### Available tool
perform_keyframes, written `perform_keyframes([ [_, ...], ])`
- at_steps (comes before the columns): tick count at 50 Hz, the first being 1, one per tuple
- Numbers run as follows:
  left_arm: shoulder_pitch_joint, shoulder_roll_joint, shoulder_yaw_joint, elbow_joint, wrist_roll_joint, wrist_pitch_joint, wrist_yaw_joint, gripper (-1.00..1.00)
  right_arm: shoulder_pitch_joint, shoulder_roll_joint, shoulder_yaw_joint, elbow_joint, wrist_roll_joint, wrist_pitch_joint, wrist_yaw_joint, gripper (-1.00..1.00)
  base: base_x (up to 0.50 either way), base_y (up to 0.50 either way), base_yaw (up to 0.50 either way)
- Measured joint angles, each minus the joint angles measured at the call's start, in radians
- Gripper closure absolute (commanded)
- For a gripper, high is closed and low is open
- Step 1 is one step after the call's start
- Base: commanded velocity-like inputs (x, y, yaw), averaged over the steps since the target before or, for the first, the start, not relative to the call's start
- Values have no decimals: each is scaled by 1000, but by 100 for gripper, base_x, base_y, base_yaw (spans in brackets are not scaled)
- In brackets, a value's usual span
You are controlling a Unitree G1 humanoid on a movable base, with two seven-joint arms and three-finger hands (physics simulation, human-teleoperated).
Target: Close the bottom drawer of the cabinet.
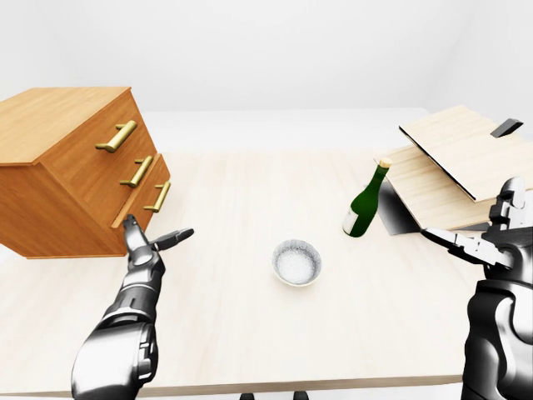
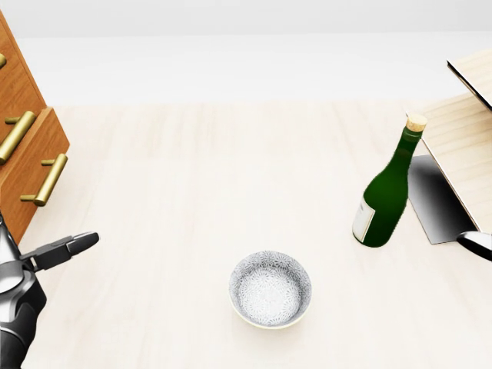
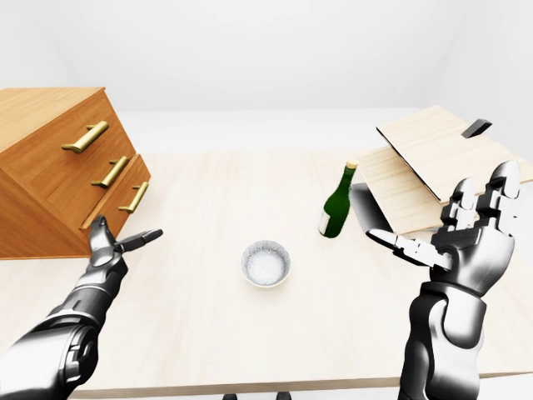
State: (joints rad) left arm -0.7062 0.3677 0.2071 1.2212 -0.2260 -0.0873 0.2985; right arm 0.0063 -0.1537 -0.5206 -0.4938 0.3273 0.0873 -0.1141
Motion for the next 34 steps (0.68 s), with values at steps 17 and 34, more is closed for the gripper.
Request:
perform_keyframes([
  [17,-5,-22,-13,19,16,0,225,-100,2,1,0,-1,4,0,0,-100,0,0,0],
  [34,-2,-21,-16,19,19,0,225,-100,4,3,-1,-5,6,0,1,-100,0,0,0],
])
